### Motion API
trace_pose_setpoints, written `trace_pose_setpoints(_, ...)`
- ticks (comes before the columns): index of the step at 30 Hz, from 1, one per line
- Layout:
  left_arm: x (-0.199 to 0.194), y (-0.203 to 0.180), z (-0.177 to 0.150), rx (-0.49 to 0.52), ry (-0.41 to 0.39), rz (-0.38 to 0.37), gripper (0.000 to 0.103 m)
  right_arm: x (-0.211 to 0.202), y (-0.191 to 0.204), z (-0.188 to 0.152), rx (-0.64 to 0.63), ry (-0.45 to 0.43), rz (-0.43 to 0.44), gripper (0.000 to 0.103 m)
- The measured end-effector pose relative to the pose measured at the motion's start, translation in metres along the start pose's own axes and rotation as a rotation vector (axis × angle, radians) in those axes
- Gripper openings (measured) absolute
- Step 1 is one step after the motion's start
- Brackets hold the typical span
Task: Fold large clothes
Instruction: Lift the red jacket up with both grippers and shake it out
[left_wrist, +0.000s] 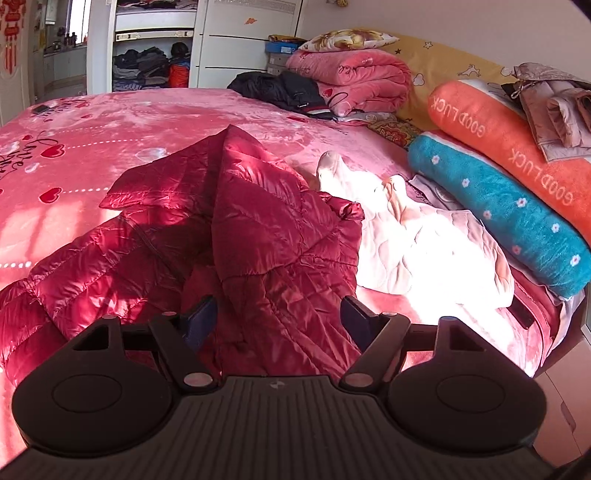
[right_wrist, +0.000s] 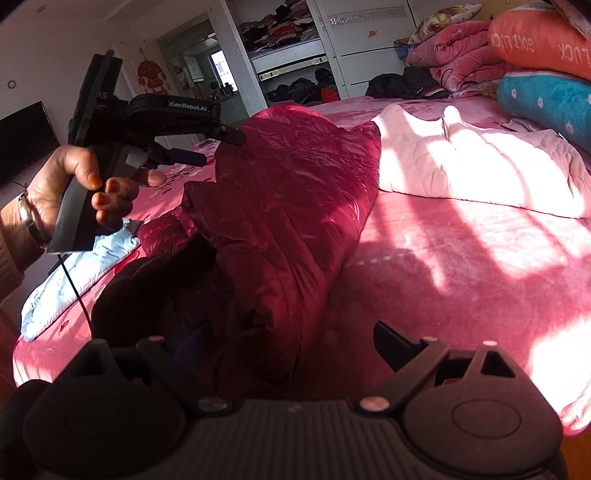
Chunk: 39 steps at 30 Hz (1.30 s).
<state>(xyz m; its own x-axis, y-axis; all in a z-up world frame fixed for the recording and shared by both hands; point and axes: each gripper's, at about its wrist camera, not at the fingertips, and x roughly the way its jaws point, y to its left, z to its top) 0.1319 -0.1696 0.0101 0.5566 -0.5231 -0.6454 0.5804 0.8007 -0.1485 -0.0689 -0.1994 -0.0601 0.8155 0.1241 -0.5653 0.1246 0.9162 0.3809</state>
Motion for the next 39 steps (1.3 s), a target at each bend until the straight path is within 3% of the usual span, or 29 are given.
trace_pose_setpoints(7,0.062,0.022,0.038,-0.034,0.080,0.034,0.087,0.027,0.008,-0.005,-0.003,0.119,0.001,0.083)
trace_pose_setpoints(12,0.093,0.023,0.050,-0.053,0.129,0.020,0.077,0.038,0.011,-0.008,0.016,0.150,-0.013,0.073)
trace_pose_setpoints(14,0.104,0.020,0.054,-0.045,0.147,0.020,0.056,0.040,0.012,-0.009,0.027,0.153,-0.018,0.065)
trace_pose_setpoints(15,0.107,0.017,0.055,-0.036,0.156,0.028,0.051,0.042,0.013,-0.009,0.032,0.158,-0.023,0.062)
trace_pose_setpoints(17,0.109,0.010,0.054,-0.014,0.167,0.052,0.036,0.044,0.012,-0.009,0.053,0.168,-0.024,0.040)
trace_pose_setpoints(19,0.106,0.007,0.052,0.002,0.159,0.060,0.028,0.045,0.008,-0.007,0.086,0.173,-0.033,0.029)
trace_pose_setpoints(22,0.094,0.009,0.053,0.000,0.109,0.058,0.020,0.040,-0.004,-0.004,0.166,0.159,-0.022,0.017)
trace_pose_setpoints(28,0.033,0.026,0.058,-0.013,-0.022,0.037,0.015,0.020,-0.020,0.005,0.239,0.058,-0.055,0.008)
trace_pose_setpoints(34,-0.043,0.045,0.051,-0.046,-0.163,0.010,0.013,-0.012,-0.023,0.024,0.188,-0.121,-0.127,0.007)
trace_pose_setpoints(39,-0.110,0.060,0.041,-0.108,-0.302,0.004,0.011,-0.044,-0.011,0.051,0.157,-0.253,-0.134,0.006)
